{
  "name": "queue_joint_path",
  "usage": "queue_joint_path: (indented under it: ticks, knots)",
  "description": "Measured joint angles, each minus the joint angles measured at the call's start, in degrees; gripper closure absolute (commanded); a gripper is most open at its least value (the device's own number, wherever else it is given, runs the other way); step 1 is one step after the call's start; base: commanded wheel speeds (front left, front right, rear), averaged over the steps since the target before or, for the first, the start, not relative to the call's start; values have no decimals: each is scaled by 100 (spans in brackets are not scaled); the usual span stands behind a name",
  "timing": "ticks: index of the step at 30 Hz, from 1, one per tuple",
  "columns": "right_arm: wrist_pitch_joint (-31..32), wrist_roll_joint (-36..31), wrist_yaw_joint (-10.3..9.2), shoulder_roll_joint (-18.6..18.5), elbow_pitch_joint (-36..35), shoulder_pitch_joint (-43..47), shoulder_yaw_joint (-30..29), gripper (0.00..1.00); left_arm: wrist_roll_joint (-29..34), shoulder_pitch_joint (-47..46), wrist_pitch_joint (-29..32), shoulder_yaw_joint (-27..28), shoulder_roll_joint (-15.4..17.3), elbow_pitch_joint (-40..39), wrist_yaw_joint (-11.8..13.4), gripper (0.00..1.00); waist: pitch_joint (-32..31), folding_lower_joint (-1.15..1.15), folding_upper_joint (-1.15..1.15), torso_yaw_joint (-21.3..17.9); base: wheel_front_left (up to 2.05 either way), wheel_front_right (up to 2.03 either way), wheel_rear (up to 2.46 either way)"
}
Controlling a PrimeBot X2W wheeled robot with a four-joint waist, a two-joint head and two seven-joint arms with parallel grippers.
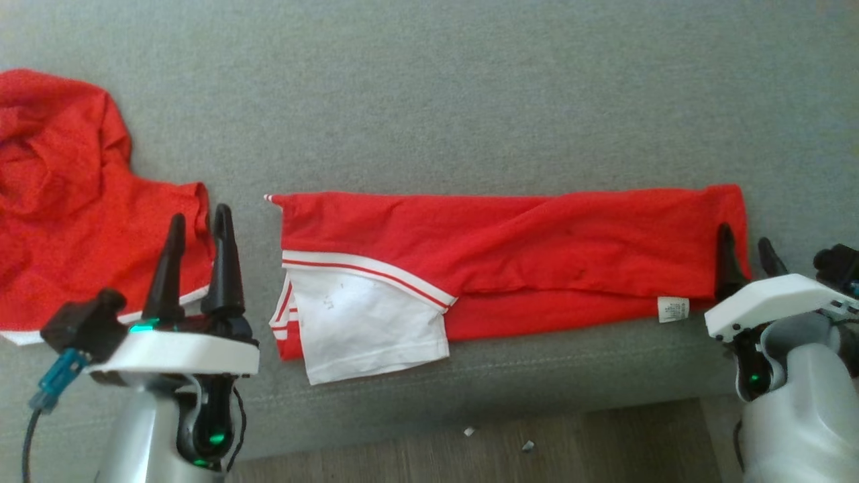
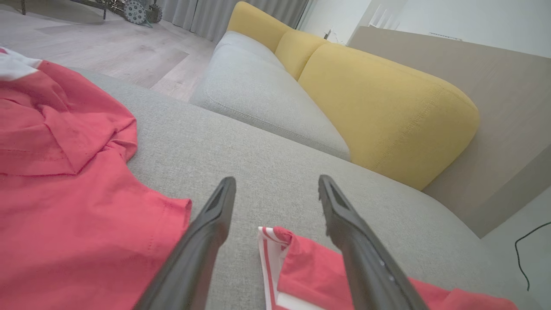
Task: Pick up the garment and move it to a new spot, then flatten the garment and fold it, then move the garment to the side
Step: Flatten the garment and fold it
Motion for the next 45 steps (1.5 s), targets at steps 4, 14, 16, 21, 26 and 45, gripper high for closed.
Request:
queue_joint_path:
  ticks: [4,14,16,21,26,45]
  knots:
    - [46,-151,0,-12,255,-136,-54,0,13,-70,0,67,-2,4,-10,0,105,0,0,50,0,0,0]
    - [224,-74,-1,-80,511,-380,57,100,34,-138,0,126,-10,16,-46,0,178,0,0,68,0,0,0]
    - [203,-30,-1,-102,535,-380,135,100,34,-153,0,125,-13,21,-46,0,157,0,0,60,0,0,0]
    - [33,-62,0,-216,526,-380,176,100,-79,-180,0,155,-20,25,-46,0,71,0,0,22,0,0,0]
    - [10,-353,1,-479,434,-479,-54,100,-209,-182,0,143,-22,1,-43,0,-53,0,0,-5,0,0,0]
    - [455,-1996,1,-606,103,-827,-1012,100,-379,-43,-10,-29,-24,-67,56,0,-459,0,0,80,0,0,0]
